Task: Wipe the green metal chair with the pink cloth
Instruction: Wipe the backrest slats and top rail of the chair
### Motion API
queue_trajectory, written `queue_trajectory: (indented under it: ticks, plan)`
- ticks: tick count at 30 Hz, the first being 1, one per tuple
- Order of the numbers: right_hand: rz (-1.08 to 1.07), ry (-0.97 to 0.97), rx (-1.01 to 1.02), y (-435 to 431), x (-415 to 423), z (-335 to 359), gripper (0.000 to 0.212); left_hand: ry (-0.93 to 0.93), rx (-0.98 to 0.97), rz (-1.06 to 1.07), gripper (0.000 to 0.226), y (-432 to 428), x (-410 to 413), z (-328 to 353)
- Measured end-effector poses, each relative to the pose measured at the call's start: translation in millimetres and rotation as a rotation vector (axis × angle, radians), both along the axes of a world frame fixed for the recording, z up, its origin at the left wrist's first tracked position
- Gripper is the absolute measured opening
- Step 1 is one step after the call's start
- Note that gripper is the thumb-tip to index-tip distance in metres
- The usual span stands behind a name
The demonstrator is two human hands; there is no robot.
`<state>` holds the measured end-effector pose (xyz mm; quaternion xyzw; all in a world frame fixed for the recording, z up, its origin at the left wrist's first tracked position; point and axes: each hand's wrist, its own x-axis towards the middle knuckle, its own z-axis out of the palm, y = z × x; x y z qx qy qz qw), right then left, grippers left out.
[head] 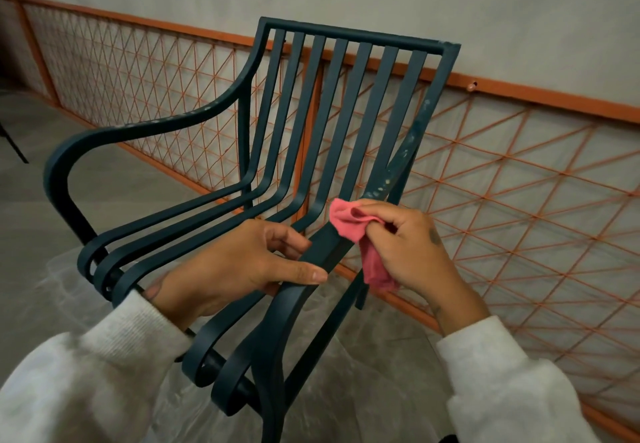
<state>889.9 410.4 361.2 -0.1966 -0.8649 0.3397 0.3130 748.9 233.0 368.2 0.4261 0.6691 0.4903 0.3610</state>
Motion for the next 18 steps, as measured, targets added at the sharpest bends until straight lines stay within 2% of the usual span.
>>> queue_trajectory:
  ticks: [2,5,8,11,14,16,18]
  plan:
    - [-0.016,-0.027,0.108,-7.6,-8.0,0.2,0.034,0.006,-0.003,0.018,0.041,0.1,0.2,-1.3]
    - [0.103,0.042,0.216,-30.0,-6.3,-9.5,0.035,-0.008,0.017,0.010,0.037,-1.3,1.1,-3.0]
    - [0.224,0.136,0.156,-33.7,7.1,-18.4,0.038,0.009,0.025,0.003,0.032,-2.3,2.6,-2.8]
    - [0.143,0.109,0.044,-18.5,9.8,-14.7,0.042,0.016,0.019,0.024,0.036,-1.4,2.6,-3.6]
    - [-0.026,0.056,0.089,-12.6,-3.8,-9.6,0.037,-0.048,0.039,0.007,0.024,-1.2,4.5,-2.9]
    - [-0.020,0.057,0.152,-19.4,-9.4,-9.9,0.036,-0.063,0.044,0.009,0.025,-0.9,4.9,-3.1]
    - [0.066,0.099,0.181,-29.3,-5.9,-15.9,0.037,-0.033,0.037,0.024,0.038,-0.6,3.6,-4.1]
